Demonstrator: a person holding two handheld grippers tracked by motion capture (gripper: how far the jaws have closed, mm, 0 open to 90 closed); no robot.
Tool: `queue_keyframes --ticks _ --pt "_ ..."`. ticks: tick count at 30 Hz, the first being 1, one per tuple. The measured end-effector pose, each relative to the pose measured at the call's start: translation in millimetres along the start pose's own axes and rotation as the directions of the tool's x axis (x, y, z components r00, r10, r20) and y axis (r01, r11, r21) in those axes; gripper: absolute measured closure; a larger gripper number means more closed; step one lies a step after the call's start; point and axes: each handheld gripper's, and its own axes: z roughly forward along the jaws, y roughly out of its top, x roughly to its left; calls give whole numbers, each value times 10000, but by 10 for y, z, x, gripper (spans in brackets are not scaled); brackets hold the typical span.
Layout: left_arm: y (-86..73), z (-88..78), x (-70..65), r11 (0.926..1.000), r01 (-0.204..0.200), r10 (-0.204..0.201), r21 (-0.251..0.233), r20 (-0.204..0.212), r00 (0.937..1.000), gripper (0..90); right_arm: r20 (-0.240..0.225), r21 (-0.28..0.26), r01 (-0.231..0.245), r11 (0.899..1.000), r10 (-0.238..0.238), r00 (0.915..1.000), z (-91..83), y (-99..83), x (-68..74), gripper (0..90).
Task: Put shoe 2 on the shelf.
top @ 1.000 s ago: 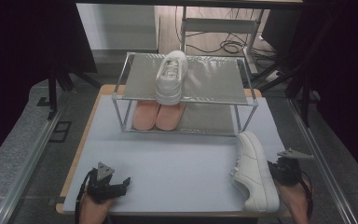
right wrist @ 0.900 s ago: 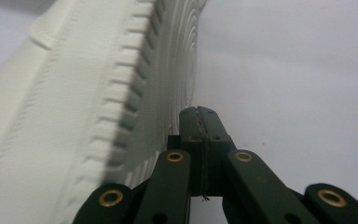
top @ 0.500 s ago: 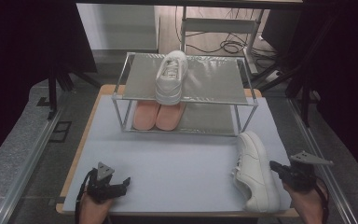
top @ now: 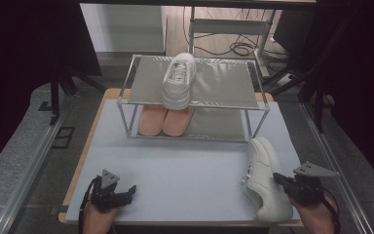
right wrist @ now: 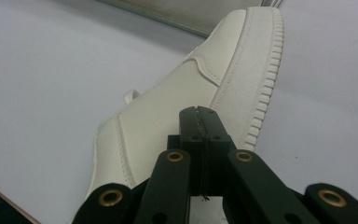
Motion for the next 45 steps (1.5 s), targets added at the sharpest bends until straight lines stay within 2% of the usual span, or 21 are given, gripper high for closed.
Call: queue_keyframes --ticks 8,21,29,33,42,45 --pt "0 0 -1 10000 -1 1 1 -5 10000 135 85 0 -51 10000 51 10000 -17 -17 -14 900" --pt "0 0 -1 10000 2 -2 -3 -6 10000 135 978 -83 -385 9992 391 9944 -132 -76 -181 900" --pt "0 1 -1 10000 5 -5 -5 -4 10000 135 1802 81 -642 9979 617 9817 -170 -146 -342 900" --pt "0 1 -2 10000 9 -9 -7 -16 10000 135 2219 283 -864 9959 781 9719 -156 -213 -459 900" --pt "1 2 -2 10000 20 -20 -10 -8 10000 134 2350 473 -1904 9806 1743 9562 -84 -456 -764 900" --pt "1 2 -3 10000 20 -20 -13 -14 10000 135 2428 429 -2210 9743 2044 9483 -103 -523 -848 900"
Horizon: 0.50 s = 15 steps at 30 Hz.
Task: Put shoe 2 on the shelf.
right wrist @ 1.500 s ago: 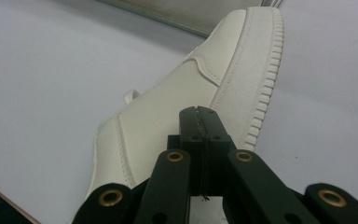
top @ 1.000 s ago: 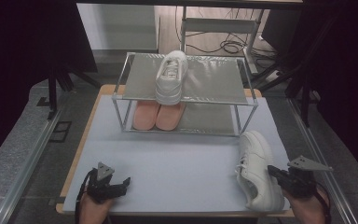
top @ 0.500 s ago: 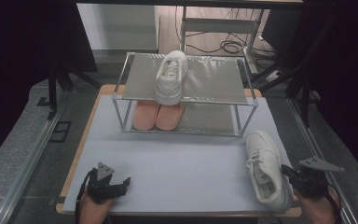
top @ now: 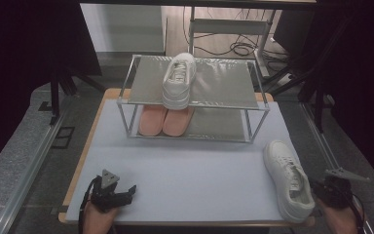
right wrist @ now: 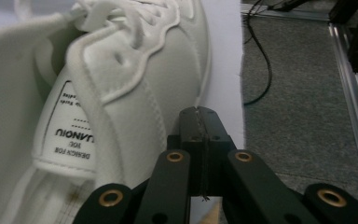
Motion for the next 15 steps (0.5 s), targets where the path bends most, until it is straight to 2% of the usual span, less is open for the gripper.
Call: queue_keyframes --ticks 1,2,8,15 --pt "0 0 1 10000 9 -9 1 7 10000 134 -335 -106 -258 9996 254 9991 -19 -3 -29 900" --pt "0 0 0 10000 -3 3 6 1 10000 134 -371 -176 -284 9994 278 9989 -48 0 -42 897" --pt "0 -1 1 10000 -10 10 10 -1 10000 135 -336 -441 41 9990 -56 9994 -266 94 -1 852" --pt "-1 0 1 10000 -12 12 6 1 10000 134 -717 -612 170 9980 -214 9972 -459 169 83 794"
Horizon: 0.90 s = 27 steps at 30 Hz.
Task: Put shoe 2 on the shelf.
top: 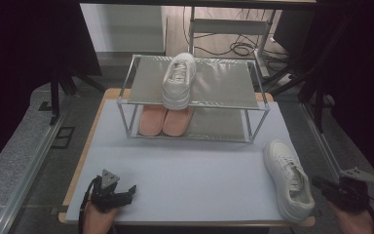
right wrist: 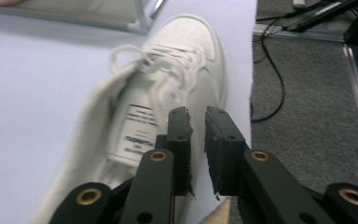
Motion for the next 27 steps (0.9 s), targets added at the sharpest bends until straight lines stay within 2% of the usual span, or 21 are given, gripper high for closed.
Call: queue_keyframes --ticks 3,10,16,21,23,27 --pt "0 0 0 10000 3 -3 0 0 10000 134 -235 61 45 10000 -43 9997 -18 20 45 752" --pt "0 0 0 10000 2 -2 2 -1 10000 134 -405 655 273 9975 -247 9989 -17 37 143 653" --pt "0 0 0 10000 2 -2 -2 -1 10000 134 -163 1279 315 9913 -297 9994 62 -12 153 612" --pt "0 0 0 10000 -1 1 0 -1 10000 134 -85 1624 144 9866 -132 9999 184 -47 108 614" --pt "0 0 0 10000 -1 1 1 1 10000 134 97 1666 113 9860 -131 9999 218 -49 99 648" --pt "0 0 0 10000 1 -1 2 1 10000 134 133 1724 -50 9850 27 9999 231 -42 87 689"
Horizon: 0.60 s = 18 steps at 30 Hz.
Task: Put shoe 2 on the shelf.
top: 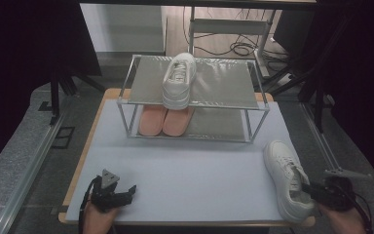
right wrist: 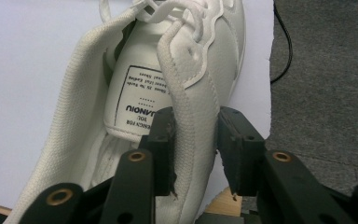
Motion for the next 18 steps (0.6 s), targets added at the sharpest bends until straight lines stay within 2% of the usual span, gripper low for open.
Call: queue_keyframes --ticks 3,7,13,17,18 --pt "0 0 0 10000 -1 1 2 -1 10000 134 122 99 -49 9999 48 9999 -9 18 14 783" --pt "0 0 0 10000 -2 2 -1 0 10000 134 90 126 -385 9992 384 9992 -26 33 2 821" --pt "0 0 0 10000 0 0 -1 1 10000 134 -447 9 -1102 9939 1101 9929 -43 35 -61 836" --pt "0 0 0 10000 -1 1 3 1 10000 134 -830 -34 -1491 9888 1484 9854 -68 41 -105 841" --pt "0 0 0 10000 1 -1 2 2 10000 134 -974 -68 -1673 9859 1658 9813 -80 40 -114 843"
